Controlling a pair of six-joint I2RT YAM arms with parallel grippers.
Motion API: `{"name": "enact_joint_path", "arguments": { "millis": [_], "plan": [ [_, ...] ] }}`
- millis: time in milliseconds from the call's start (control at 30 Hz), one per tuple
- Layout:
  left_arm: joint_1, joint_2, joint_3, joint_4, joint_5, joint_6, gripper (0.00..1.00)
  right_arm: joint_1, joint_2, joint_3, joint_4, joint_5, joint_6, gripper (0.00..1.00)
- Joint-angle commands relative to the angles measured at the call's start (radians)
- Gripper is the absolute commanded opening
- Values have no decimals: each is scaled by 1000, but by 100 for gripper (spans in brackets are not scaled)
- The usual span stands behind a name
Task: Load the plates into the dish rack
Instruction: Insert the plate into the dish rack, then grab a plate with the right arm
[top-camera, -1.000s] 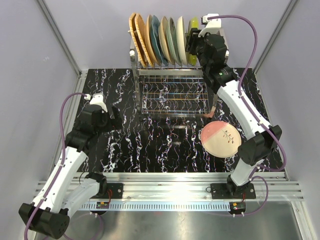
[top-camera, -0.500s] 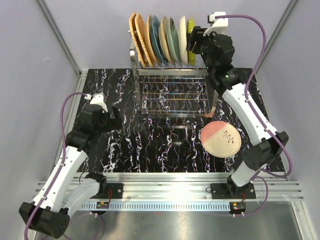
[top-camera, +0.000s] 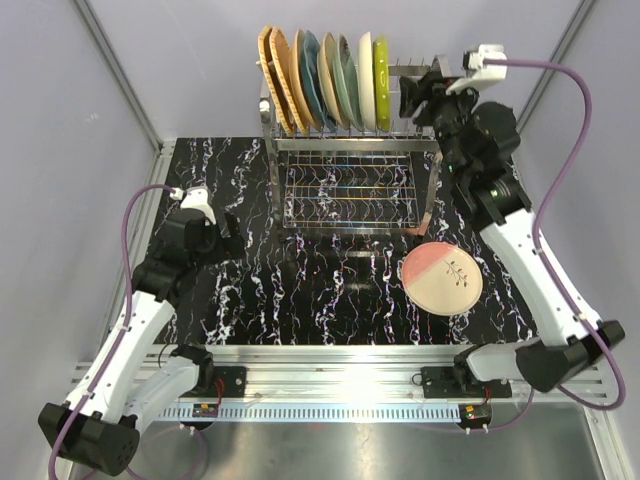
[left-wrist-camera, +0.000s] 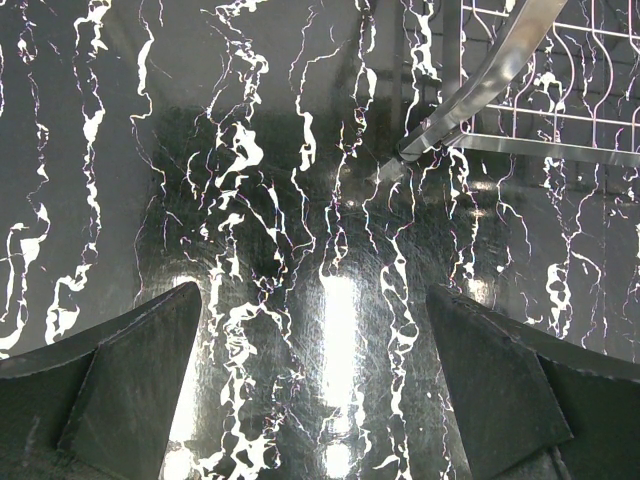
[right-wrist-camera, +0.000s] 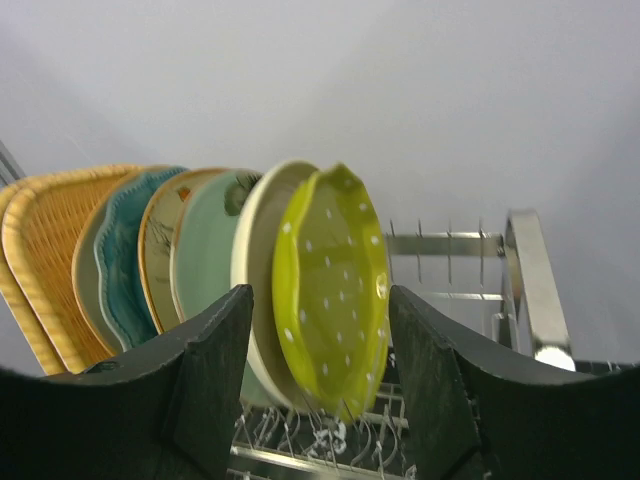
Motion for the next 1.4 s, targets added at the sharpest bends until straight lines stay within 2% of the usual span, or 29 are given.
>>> {"name": "enact_joint_path", "arguments": {
  "millis": [0,200,300,433,567,800,1033,1367],
  "plan": [
    [5,0,1,36,17,18,99,0,-157,-162,31,72,42,63],
    [6,20,16,3,-28,20,99,-2,-427,-561,-56,223,267,55],
    [6,11,16,4,-28,22,99,0,-487,-712,-157,258,382,53],
    [6,2,7,13,-14,23,99,0,-492,-841,-280,240,519,52],
    [6,5,10,12,-9,28,99,1,-466,-959,-279,223,589,48],
    [6,-9,-1,9,-36,34,99,1,-351,-1077,-199,100,648,41],
    [6,-1,2,10,-19,35,99,6,-204,-1073,-188,19,623,45],
    [6,-9,1,10,-6,35,99,27,-69,-1020,-245,50,620,45]
  ]
}}
